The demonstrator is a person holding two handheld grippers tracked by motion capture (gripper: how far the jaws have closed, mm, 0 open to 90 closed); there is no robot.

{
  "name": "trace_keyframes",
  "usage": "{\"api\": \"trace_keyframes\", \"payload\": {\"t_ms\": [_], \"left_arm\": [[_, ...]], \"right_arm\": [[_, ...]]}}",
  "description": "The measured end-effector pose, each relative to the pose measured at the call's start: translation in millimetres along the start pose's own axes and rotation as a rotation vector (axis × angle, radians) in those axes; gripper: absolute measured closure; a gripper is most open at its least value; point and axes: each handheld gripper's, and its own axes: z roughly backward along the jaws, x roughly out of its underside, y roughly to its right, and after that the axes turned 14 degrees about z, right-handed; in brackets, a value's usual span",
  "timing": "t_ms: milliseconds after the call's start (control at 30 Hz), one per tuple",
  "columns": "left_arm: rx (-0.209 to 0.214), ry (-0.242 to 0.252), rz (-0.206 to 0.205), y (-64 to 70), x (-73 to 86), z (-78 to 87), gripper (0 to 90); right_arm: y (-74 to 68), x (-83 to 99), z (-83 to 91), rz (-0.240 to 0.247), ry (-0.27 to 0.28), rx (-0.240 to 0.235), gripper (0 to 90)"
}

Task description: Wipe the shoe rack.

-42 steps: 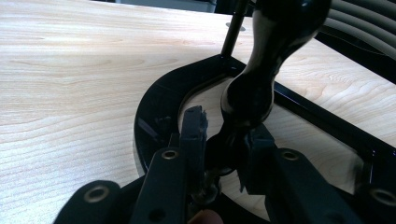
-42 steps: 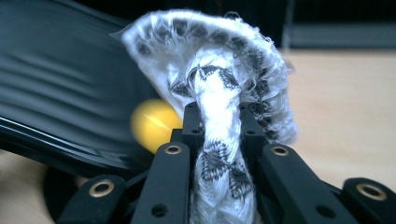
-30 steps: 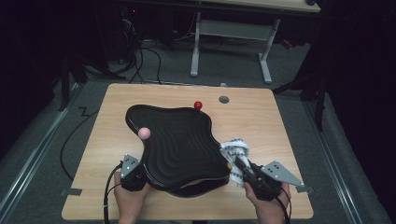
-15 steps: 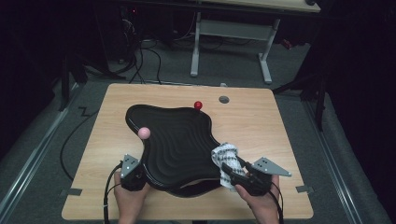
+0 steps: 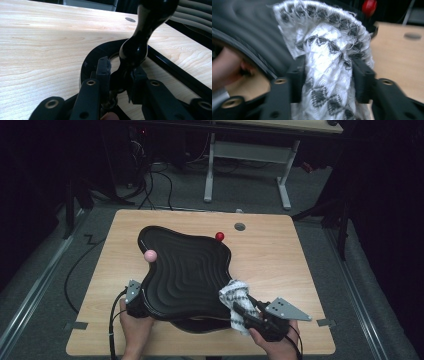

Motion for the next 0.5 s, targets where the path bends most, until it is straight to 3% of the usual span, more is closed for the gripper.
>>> {"api": "trace_keyframes", "payload": {"t_ms": [33, 100, 267, 333, 367, 433, 500], "left_arm": [[0.000, 0.000, 0.003, 0.1, 0.0, 0.1, 74.9], [-0.001, 0.002, 0.005, 1.0, 0.8, 0.5, 74.9], [-0.001, -0.004, -0.008, 7.0, 4.6, 2.5, 74.8], [-0.001, -0.002, -0.005, 7.0, 4.5, 2.2, 74.8], [-0.004, 0.005, -0.006, 6.4, 4.3, 1.0, 74.8], [-0.007, 0.009, -0.007, 4.6, 2.8, -0.9, 74.8], [-0.005, 0.011, -0.001, 2.8, 1.4, -2.8, 74.7]], "right_arm": [[1.7, -3.9, 3.6, -0.021, 0.033, 0.007, 69.2], [2.0, -12.8, 5.2, -0.015, 0.029, 0.023, 74.4], [-21.5, -16.0, -14.9, 0.016, -0.072, -0.025, 76.1], [-32.4, -13.5, -23.1, 0.074, -0.130, 0.041, 76.3], [-33.0, -13.8, -23.5, 0.074, -0.132, 0.055, 76.3], [-29.3, -17.1, -20.9, 0.033, -0.119, 0.026, 76.2], [-22.6, -22.2, -13.2, 0.030, -0.055, 0.000, 76.1]]}}
